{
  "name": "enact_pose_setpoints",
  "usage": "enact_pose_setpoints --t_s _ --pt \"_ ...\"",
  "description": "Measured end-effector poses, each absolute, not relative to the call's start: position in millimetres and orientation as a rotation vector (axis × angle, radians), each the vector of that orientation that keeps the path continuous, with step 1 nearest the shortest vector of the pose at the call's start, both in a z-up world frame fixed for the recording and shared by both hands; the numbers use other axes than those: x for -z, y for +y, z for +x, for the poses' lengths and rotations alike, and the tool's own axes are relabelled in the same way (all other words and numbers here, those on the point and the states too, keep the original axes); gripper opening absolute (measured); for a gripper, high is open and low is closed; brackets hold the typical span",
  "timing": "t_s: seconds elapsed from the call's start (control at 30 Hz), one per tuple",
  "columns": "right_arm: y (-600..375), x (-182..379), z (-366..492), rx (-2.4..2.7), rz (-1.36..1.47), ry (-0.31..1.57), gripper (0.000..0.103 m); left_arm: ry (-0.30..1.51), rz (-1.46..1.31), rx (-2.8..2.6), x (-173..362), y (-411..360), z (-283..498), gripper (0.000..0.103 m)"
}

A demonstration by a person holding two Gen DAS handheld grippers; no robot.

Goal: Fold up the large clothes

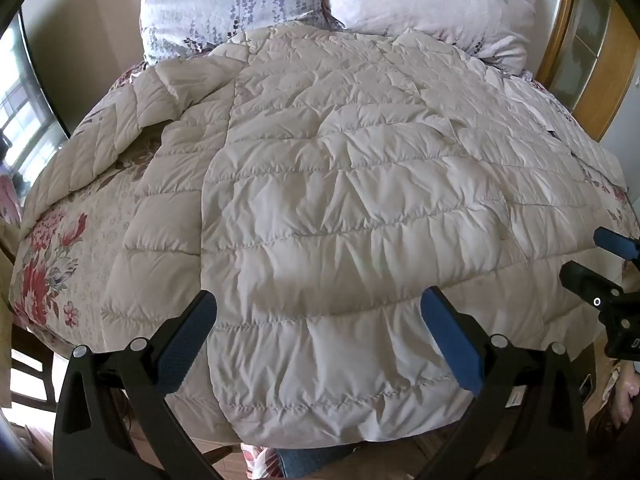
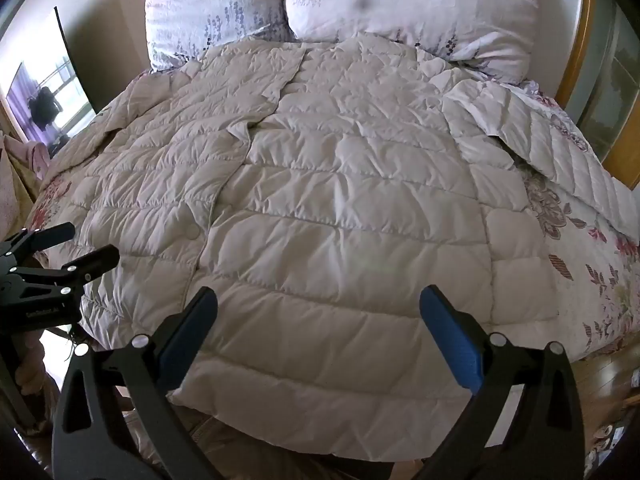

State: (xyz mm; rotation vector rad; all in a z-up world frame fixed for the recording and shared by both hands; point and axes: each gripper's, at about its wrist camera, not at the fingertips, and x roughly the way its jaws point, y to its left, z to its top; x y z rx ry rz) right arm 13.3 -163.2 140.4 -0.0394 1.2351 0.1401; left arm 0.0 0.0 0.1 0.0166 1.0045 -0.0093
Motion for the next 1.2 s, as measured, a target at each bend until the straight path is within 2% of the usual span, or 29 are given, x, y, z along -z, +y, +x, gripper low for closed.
enact_pose_setpoints --t_s 1.2 --pt "-161.7 -137.2 13.3 -0.142 -0.035 1.242 0.101 1.014 0.019 0.008 2.5 -3.4 0.7 0.102"
